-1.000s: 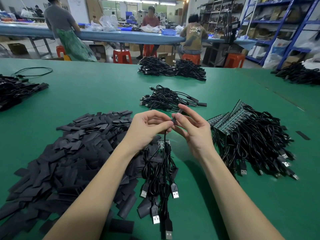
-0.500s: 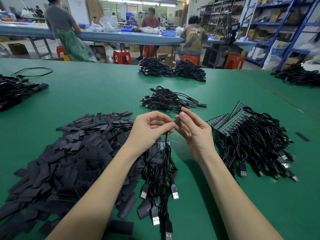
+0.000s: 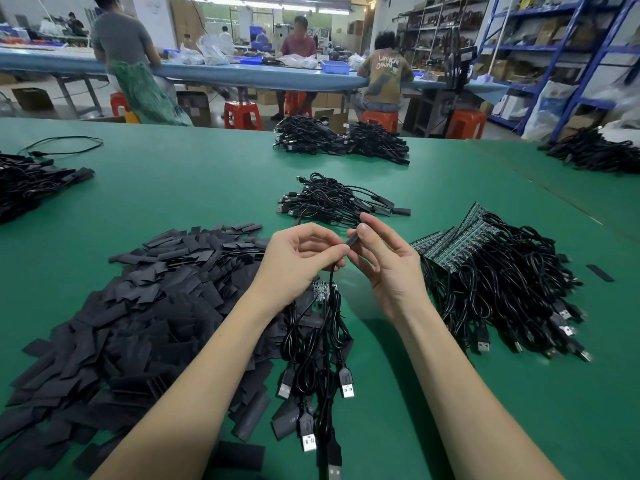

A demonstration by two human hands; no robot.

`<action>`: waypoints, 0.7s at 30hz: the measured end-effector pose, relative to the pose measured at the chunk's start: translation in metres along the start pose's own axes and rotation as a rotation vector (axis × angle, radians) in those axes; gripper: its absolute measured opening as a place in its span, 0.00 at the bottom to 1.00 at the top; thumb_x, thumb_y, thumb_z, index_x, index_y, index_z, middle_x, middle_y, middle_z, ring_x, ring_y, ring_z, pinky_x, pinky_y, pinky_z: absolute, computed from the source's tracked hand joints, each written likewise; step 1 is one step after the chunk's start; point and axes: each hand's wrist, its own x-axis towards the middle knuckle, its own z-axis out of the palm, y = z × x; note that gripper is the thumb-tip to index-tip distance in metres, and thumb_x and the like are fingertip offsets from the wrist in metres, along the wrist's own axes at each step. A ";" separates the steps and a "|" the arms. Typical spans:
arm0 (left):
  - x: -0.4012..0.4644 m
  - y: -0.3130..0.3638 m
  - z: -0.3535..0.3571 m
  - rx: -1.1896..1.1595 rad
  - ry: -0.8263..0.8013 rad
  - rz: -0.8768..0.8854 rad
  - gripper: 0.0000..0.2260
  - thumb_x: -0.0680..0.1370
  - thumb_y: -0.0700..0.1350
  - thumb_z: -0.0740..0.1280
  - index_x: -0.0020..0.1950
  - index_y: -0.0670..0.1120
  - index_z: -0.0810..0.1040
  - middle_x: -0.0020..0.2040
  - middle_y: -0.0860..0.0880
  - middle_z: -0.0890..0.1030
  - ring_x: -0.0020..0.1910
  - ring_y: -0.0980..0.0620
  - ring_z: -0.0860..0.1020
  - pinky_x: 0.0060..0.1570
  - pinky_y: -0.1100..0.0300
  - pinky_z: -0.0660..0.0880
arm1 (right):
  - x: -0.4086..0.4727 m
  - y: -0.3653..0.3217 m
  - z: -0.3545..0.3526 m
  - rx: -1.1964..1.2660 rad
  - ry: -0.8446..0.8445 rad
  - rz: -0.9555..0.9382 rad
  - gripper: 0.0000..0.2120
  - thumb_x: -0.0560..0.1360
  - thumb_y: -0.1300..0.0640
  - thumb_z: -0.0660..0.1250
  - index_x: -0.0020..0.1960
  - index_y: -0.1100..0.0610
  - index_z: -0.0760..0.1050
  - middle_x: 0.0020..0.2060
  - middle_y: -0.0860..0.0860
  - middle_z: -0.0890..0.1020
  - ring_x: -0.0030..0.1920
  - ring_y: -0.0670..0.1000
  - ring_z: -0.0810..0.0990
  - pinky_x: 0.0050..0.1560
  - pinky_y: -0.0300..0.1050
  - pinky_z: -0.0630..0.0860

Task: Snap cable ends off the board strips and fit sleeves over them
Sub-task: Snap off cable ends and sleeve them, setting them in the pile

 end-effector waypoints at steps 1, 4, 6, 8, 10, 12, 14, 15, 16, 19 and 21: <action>0.000 0.000 0.001 -0.007 0.001 0.001 0.04 0.73 0.37 0.76 0.45 0.42 0.83 0.38 0.44 0.86 0.37 0.50 0.85 0.43 0.58 0.82 | 0.000 -0.001 -0.001 0.001 0.005 0.002 0.10 0.67 0.58 0.76 0.49 0.53 0.87 0.44 0.56 0.87 0.44 0.51 0.86 0.44 0.40 0.82; 0.000 -0.001 0.001 -0.022 0.010 0.000 0.04 0.73 0.36 0.76 0.45 0.42 0.83 0.37 0.44 0.86 0.37 0.51 0.85 0.42 0.63 0.80 | 0.000 -0.002 -0.001 0.001 0.023 0.010 0.10 0.66 0.58 0.77 0.48 0.54 0.87 0.45 0.57 0.87 0.44 0.51 0.86 0.43 0.39 0.82; -0.001 -0.001 0.002 -0.028 0.015 -0.008 0.04 0.73 0.36 0.76 0.45 0.42 0.83 0.37 0.44 0.86 0.37 0.51 0.85 0.42 0.63 0.80 | 0.001 -0.002 -0.001 -0.007 0.025 0.012 0.11 0.65 0.58 0.77 0.48 0.55 0.87 0.45 0.57 0.87 0.44 0.51 0.85 0.43 0.39 0.81; -0.001 -0.001 0.002 -0.035 0.021 -0.022 0.04 0.73 0.36 0.76 0.45 0.42 0.83 0.37 0.45 0.86 0.37 0.51 0.85 0.41 0.64 0.80 | 0.002 -0.003 0.000 -0.023 0.029 0.007 0.10 0.65 0.58 0.77 0.47 0.55 0.87 0.45 0.57 0.87 0.43 0.51 0.85 0.43 0.38 0.81; 0.000 -0.001 0.003 -0.039 0.018 -0.030 0.04 0.74 0.36 0.76 0.45 0.42 0.83 0.37 0.46 0.85 0.37 0.52 0.85 0.42 0.64 0.80 | 0.002 -0.005 0.001 -0.036 0.032 -0.001 0.09 0.66 0.59 0.77 0.46 0.55 0.87 0.44 0.57 0.87 0.42 0.50 0.85 0.43 0.38 0.81; 0.001 -0.002 0.003 0.000 0.008 -0.039 0.04 0.74 0.38 0.76 0.46 0.44 0.82 0.38 0.48 0.85 0.38 0.53 0.84 0.43 0.65 0.79 | 0.002 -0.007 0.001 -0.038 0.038 -0.006 0.09 0.67 0.60 0.77 0.48 0.55 0.86 0.44 0.57 0.87 0.42 0.50 0.85 0.42 0.38 0.81; 0.002 -0.003 0.004 0.092 -0.019 -0.091 0.08 0.73 0.42 0.77 0.48 0.47 0.82 0.42 0.50 0.85 0.41 0.54 0.83 0.46 0.64 0.80 | 0.003 -0.010 0.000 -0.023 0.051 -0.009 0.07 0.72 0.62 0.75 0.50 0.56 0.85 0.44 0.56 0.87 0.41 0.49 0.84 0.41 0.37 0.81; 0.002 -0.004 0.005 0.155 -0.051 -0.139 0.11 0.72 0.44 0.79 0.50 0.49 0.81 0.45 0.50 0.84 0.42 0.55 0.82 0.49 0.63 0.80 | 0.004 -0.012 -0.001 -0.010 0.062 -0.012 0.07 0.74 0.63 0.73 0.51 0.57 0.84 0.43 0.56 0.87 0.41 0.49 0.84 0.41 0.37 0.81; 0.001 -0.005 0.005 0.222 -0.103 -0.189 0.14 0.70 0.48 0.80 0.52 0.51 0.80 0.48 0.50 0.83 0.43 0.55 0.83 0.52 0.62 0.80 | 0.004 -0.014 -0.002 0.007 0.074 -0.016 0.07 0.76 0.63 0.72 0.52 0.57 0.84 0.42 0.55 0.87 0.41 0.48 0.85 0.41 0.37 0.81; -0.003 -0.007 0.007 0.365 -0.275 -0.273 0.17 0.68 0.52 0.81 0.53 0.53 0.80 0.49 0.52 0.81 0.38 0.58 0.82 0.50 0.61 0.77 | 0.005 -0.022 -0.008 0.055 0.115 -0.034 0.07 0.76 0.63 0.71 0.53 0.57 0.83 0.41 0.54 0.87 0.42 0.48 0.85 0.41 0.37 0.81; -0.004 -0.005 0.009 0.405 -0.308 -0.268 0.16 0.69 0.51 0.81 0.53 0.52 0.81 0.49 0.52 0.82 0.38 0.57 0.82 0.52 0.58 0.78 | 0.006 -0.024 -0.011 0.057 0.142 -0.047 0.07 0.77 0.63 0.71 0.54 0.57 0.82 0.41 0.53 0.86 0.43 0.48 0.84 0.42 0.37 0.81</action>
